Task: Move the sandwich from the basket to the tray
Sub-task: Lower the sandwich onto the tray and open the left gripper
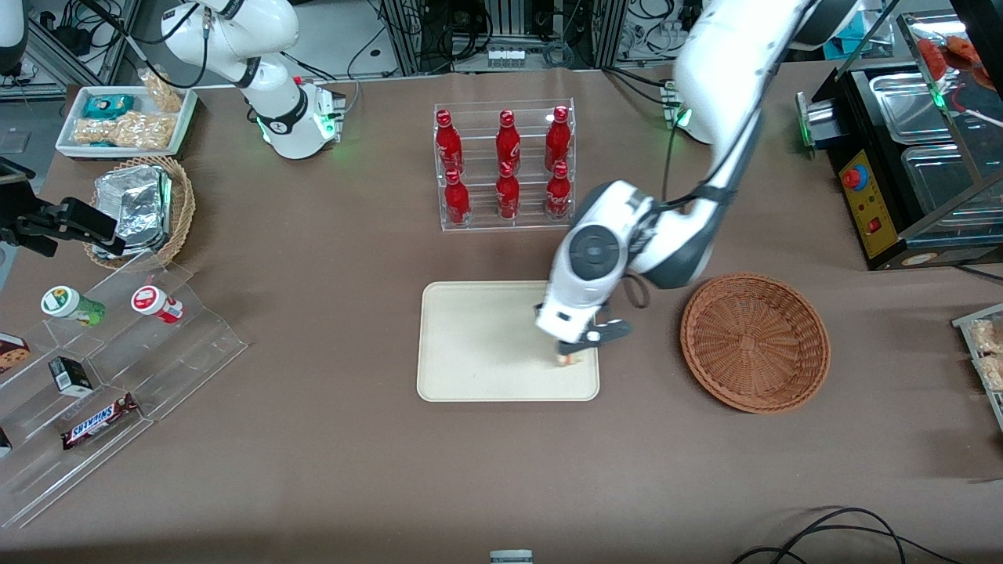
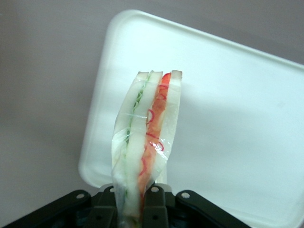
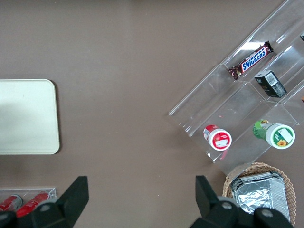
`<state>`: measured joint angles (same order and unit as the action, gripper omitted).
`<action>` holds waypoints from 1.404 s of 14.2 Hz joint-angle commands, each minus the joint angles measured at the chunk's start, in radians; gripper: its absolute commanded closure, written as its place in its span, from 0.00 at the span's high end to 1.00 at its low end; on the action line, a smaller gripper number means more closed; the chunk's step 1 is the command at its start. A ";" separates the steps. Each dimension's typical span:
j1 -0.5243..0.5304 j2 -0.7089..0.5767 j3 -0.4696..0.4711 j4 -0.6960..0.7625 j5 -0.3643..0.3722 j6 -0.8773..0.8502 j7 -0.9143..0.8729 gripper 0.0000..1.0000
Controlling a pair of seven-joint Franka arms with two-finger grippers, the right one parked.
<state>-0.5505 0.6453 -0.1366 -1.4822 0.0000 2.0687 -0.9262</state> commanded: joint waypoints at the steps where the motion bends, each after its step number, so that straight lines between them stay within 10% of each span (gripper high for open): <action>1: -0.066 0.059 0.014 0.071 0.017 0.046 0.001 0.04; 10: -0.143 0.163 0.020 0.103 0.133 0.151 -0.077 0.10; 11: -0.141 0.160 0.020 0.102 0.139 0.160 -0.077 0.16; 13: -0.138 0.151 0.022 0.100 0.140 0.160 -0.080 1.00; 20: -0.131 -0.083 0.031 0.073 0.143 -0.036 -0.134 1.00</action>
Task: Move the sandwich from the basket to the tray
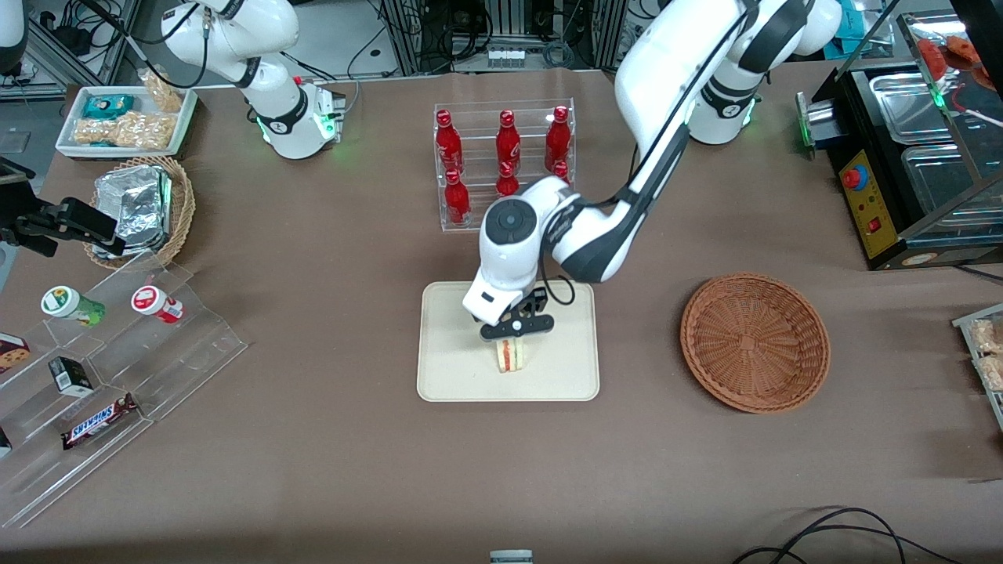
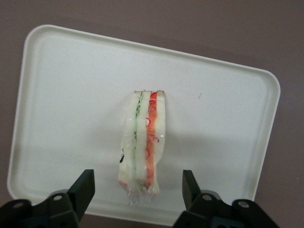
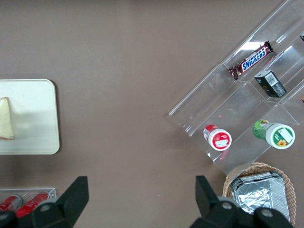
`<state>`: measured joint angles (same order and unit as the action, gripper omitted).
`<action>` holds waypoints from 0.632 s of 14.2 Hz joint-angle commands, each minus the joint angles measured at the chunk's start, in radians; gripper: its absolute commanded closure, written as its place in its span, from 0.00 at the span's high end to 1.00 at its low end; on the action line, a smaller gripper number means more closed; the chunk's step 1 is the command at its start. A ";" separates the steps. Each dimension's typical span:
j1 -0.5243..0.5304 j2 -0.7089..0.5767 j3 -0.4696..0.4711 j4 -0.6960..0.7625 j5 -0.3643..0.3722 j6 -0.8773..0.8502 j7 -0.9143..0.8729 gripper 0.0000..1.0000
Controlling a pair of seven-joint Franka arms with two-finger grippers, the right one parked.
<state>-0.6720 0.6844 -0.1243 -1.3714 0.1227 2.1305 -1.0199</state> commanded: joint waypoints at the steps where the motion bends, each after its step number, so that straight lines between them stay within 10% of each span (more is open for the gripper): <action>1: -0.011 -0.162 0.034 -0.041 0.021 -0.157 -0.042 1.00; 9: -0.006 -0.432 0.259 -0.259 -0.015 -0.299 0.051 1.00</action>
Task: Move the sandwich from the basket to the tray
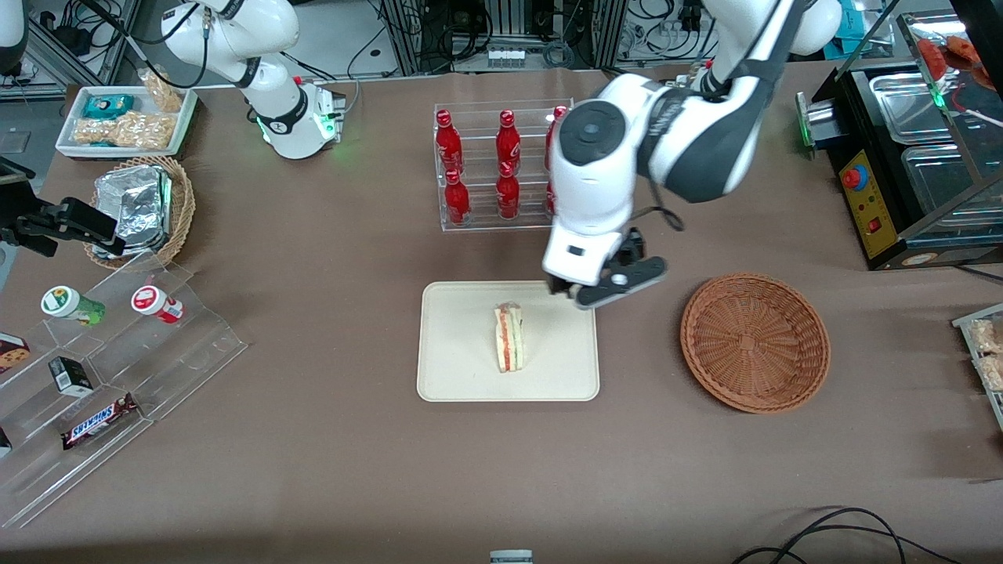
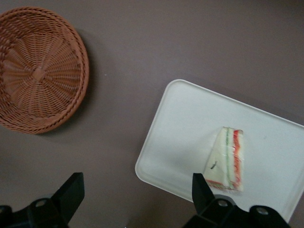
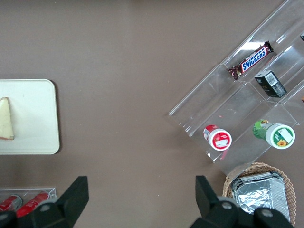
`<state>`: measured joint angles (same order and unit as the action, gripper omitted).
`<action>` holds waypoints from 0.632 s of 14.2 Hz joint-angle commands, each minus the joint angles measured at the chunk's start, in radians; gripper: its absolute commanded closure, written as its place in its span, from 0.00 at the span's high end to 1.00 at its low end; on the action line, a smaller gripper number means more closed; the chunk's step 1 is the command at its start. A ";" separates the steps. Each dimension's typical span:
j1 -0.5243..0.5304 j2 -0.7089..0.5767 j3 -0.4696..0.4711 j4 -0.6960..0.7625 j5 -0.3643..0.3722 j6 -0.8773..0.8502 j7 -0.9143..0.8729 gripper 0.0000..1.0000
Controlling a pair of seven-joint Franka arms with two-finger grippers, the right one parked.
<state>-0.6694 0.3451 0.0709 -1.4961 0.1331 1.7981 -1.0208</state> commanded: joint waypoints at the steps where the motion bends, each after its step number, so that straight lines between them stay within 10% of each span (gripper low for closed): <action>1: -0.009 -0.127 0.094 -0.176 -0.055 0.037 0.120 1.00; 9: -0.012 -0.397 0.237 -0.260 -0.095 -0.239 0.449 1.00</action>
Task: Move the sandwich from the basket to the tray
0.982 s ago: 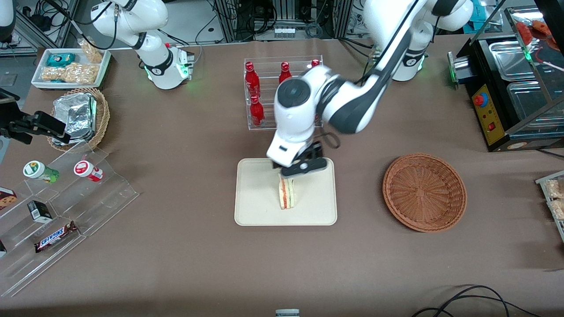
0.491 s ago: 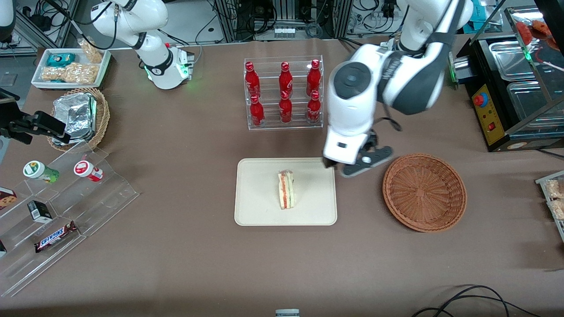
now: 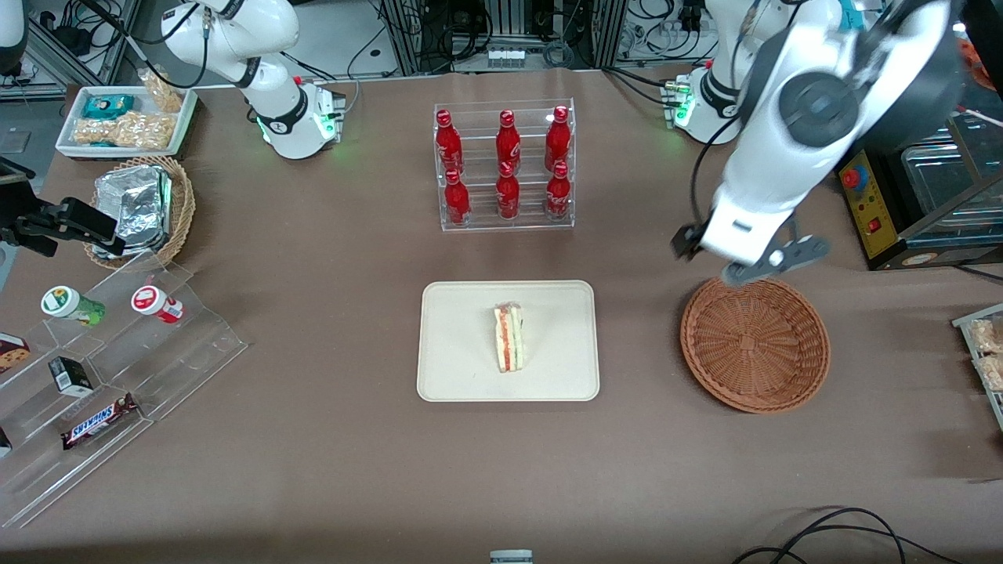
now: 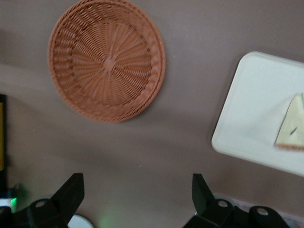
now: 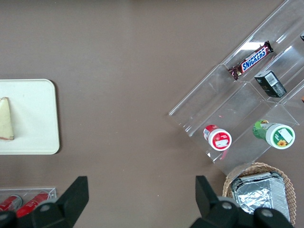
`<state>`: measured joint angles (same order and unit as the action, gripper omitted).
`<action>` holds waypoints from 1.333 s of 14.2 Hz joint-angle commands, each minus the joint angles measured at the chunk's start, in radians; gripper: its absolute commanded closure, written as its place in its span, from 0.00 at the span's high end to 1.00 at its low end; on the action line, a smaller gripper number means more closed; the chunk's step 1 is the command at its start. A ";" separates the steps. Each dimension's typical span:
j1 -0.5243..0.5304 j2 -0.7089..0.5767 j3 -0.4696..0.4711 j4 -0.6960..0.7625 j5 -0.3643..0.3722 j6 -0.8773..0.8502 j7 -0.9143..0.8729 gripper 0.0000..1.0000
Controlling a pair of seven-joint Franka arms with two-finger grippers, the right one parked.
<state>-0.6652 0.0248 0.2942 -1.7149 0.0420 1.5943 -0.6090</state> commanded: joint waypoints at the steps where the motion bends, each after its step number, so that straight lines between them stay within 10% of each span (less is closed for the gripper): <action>1: -0.016 -0.088 0.013 -0.037 0.001 -0.048 0.038 1.00; 4: -0.010 -0.098 0.013 -0.034 0.006 -0.066 0.044 1.00; 14: 0.682 -0.094 -0.464 -0.032 -0.011 -0.073 0.317 1.00; 19: 0.699 -0.071 -0.402 0.026 -0.042 -0.092 0.481 1.00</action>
<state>0.0327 -0.0554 -0.1407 -1.7370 0.0282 1.5326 -0.2046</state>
